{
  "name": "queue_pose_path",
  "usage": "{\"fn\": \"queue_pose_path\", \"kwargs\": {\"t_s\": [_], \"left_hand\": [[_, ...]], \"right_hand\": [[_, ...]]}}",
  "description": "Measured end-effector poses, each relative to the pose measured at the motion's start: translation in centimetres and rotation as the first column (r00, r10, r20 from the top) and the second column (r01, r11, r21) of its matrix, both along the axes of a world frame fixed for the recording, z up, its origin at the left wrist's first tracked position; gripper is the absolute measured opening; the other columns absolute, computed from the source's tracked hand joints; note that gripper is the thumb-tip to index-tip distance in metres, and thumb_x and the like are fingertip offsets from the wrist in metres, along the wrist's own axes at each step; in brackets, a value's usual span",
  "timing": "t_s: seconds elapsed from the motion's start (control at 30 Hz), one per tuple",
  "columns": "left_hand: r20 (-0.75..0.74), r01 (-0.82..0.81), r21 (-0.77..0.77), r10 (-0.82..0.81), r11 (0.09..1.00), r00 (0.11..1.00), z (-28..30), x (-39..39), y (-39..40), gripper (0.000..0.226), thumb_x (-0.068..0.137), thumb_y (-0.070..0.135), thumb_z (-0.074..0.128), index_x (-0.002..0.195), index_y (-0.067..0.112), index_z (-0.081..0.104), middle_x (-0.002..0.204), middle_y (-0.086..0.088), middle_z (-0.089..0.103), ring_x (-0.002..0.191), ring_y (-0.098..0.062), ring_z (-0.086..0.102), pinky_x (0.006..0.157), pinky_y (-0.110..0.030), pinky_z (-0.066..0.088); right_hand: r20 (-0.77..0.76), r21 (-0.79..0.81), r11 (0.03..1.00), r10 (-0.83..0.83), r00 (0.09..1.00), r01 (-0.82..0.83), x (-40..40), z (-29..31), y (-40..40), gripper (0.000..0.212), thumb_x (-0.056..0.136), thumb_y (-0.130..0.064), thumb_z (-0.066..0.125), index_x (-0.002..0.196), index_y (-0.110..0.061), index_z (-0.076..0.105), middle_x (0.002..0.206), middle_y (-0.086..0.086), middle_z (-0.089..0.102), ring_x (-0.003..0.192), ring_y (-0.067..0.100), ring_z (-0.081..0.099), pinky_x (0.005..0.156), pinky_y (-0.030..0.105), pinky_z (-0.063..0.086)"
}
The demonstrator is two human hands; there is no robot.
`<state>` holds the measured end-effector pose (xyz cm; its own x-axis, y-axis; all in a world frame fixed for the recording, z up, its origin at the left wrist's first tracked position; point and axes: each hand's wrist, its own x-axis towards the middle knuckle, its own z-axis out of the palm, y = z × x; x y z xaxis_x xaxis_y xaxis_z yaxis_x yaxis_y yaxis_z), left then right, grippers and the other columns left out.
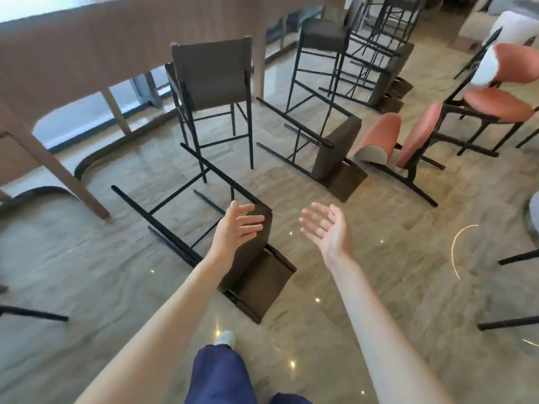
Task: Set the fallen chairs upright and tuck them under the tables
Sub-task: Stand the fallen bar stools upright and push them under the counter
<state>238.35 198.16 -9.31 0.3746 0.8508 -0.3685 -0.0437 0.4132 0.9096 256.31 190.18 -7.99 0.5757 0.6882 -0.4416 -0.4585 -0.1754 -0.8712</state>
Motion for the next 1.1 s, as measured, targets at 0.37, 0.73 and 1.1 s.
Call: {"fn": "queue_pose_path", "kwargs": {"t_s": [0.37, 0.73, 1.1], "left_hand": [[-0.026, -0.081, -0.047, 0.080, 0.996, 0.996, -2.6, -0.5, -2.4, 0.052, 0.103, 0.045, 0.025, 0.124, 0.010, 0.057, 0.112, -0.015, 0.069, 0.107, -0.035, 0.063, 0.102, -0.048, 0.044], [0.004, -0.069, -0.027, 0.070, 0.997, 0.998, -21.8, 0.4, 3.3, 0.051, 0.101, 0.047, 0.026, 0.121, 0.013, 0.059, 0.111, -0.013, 0.070, 0.105, -0.032, 0.065, 0.100, -0.046, 0.047], [-0.043, 0.071, 0.048, -0.069, 0.996, 0.997, -46.0, 2.4, 9.1, 0.050, 0.102, 0.045, 0.023, 0.124, 0.014, 0.056, 0.117, -0.013, 0.067, 0.108, -0.029, 0.064, 0.099, -0.041, 0.047]], "right_hand": [[-0.094, -0.029, 0.998, 0.049, 0.994, -0.052, 0.8, -3.4, -1.4, 0.041, 0.101, -0.037, 0.035, 0.114, -0.011, 0.065, 0.111, 0.013, 0.071, 0.101, 0.029, 0.068, 0.092, 0.042, 0.052], [-0.081, -0.062, 0.998, 0.002, 0.997, -0.007, 2.8, -23.9, 4.4, 0.043, 0.101, -0.036, 0.035, 0.116, -0.009, 0.065, 0.111, 0.014, 0.071, 0.101, 0.031, 0.068, 0.094, 0.043, 0.052], [-0.050, -0.040, 0.997, 0.068, 0.996, -0.070, 4.3, -49.1, 9.7, 0.041, 0.102, -0.034, 0.035, 0.115, -0.007, 0.064, 0.114, 0.018, 0.068, 0.105, 0.034, 0.066, 0.098, 0.047, 0.049]]}}
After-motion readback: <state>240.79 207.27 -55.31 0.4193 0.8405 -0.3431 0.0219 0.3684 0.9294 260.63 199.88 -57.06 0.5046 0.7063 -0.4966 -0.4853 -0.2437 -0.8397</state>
